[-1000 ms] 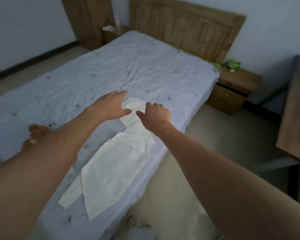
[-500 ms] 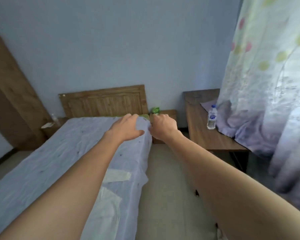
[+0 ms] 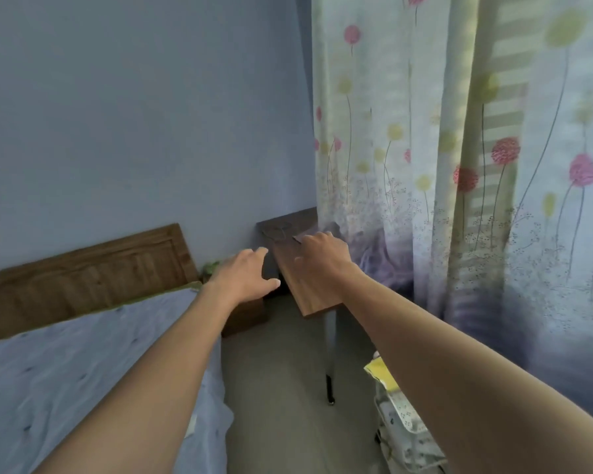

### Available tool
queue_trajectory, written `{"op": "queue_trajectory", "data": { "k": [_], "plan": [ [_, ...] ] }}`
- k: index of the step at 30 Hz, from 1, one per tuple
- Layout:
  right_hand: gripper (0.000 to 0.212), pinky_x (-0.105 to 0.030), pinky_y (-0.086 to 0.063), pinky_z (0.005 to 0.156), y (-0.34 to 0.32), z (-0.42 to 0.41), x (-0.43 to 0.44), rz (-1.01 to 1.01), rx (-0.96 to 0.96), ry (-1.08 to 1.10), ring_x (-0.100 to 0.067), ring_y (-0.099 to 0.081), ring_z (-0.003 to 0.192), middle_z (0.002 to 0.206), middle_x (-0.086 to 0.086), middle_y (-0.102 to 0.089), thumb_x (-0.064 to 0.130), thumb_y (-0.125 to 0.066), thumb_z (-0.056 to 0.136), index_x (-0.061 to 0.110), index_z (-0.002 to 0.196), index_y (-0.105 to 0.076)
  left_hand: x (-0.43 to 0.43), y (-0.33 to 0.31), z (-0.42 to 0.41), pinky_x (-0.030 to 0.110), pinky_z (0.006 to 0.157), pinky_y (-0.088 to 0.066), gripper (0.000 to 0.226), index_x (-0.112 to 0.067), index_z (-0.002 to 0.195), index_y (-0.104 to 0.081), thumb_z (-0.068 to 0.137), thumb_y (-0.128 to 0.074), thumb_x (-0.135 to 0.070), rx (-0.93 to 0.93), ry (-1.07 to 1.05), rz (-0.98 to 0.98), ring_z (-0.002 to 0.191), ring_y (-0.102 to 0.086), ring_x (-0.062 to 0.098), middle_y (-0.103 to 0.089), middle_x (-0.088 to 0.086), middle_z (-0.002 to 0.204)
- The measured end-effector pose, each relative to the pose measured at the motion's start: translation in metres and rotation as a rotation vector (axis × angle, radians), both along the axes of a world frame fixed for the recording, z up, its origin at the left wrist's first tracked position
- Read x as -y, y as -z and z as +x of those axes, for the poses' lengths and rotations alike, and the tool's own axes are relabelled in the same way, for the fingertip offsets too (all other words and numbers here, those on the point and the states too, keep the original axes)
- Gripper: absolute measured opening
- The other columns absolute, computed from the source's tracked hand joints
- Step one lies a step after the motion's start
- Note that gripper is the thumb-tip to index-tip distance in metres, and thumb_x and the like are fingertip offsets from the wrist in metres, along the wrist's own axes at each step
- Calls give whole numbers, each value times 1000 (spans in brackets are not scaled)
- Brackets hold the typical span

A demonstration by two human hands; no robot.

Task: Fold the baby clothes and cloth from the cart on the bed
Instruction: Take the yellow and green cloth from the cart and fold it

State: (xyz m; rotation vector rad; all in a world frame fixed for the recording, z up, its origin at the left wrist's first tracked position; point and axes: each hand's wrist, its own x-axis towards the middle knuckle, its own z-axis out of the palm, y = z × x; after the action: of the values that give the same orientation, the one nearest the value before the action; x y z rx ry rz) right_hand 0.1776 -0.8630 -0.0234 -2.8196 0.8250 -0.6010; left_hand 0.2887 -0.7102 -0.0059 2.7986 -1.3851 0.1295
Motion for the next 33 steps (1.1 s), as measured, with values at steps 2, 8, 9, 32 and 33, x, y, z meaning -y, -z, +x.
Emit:
{"op": "queue_trajectory", "data": {
  "k": [2,8,9,32,33],
  "plan": [
    [28,-43,-57,87,0,-14,-7,-24,5,38,-31,-65,112,117,-9,-68,29,-62,99,13,121,-69,-5,2,-4,50,111,-50,87,-22,163,-33,94,-67,-62,-14,37,-11,143,-50,35,-48,13,158],
    [34,-41,-52,75,6,-59,-14,-54,-15,186,-31,-68,105,107,-6,-69,27,-63,96,15,127,-59,-12,12,-16,52,110,-51,94,-25,164,-32,88,-70,-66,-71,109,-46,142,-52,34,-48,11,160],
    [36,-42,-55,80,5,-67,-13,-56,-43,202,-31,-67,109,112,-7,-69,26,-65,95,13,129,-58,-12,14,-19,52,110,-51,95,-25,164,-31,88,-70,-66,-81,122,-51,143,-52,34,-48,11,160],
    [16,-39,-53,78,35,-157,158,-44,-178,399,-27,-61,96,105,-5,-64,31,-61,100,17,103,-56,147,47,-72,57,115,-47,101,-25,167,-24,86,-69,-66,-143,292,-45,148,-47,36,-43,12,165],
    [18,-40,-53,79,37,-159,166,-41,-177,395,-27,-62,99,107,-6,-64,33,-61,100,16,108,-59,156,51,-73,57,114,-48,100,-25,166,-25,86,-68,-67,-150,289,-45,147,-49,36,-44,12,164]
  ]
}}
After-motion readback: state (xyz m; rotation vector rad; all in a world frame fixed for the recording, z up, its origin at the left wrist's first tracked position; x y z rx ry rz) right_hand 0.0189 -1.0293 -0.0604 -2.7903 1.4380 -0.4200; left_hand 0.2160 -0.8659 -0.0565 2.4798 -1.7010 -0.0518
